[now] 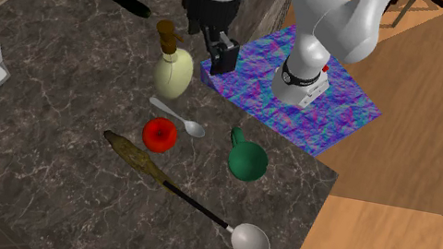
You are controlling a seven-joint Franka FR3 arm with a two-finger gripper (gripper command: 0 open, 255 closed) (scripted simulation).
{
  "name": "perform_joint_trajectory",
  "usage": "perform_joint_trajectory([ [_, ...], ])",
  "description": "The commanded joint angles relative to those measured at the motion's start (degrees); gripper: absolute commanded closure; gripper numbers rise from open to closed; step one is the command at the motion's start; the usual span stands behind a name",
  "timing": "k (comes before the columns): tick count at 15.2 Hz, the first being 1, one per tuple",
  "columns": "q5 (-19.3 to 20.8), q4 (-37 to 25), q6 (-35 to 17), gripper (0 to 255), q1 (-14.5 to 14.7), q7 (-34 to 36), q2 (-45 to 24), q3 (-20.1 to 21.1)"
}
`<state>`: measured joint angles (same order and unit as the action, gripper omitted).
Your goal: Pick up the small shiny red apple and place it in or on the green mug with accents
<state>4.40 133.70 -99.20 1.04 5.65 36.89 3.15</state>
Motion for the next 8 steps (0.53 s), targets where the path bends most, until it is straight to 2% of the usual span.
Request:
perform_joint_trajectory([
  [1, 0.23, 0.62, -2.94, 0, 0.26, -0.51, -3.39, 0.16],
  [8, 1.55, 0.07, -11.97, 0, 0.75, -2.33, -16.89, 0.60],
])
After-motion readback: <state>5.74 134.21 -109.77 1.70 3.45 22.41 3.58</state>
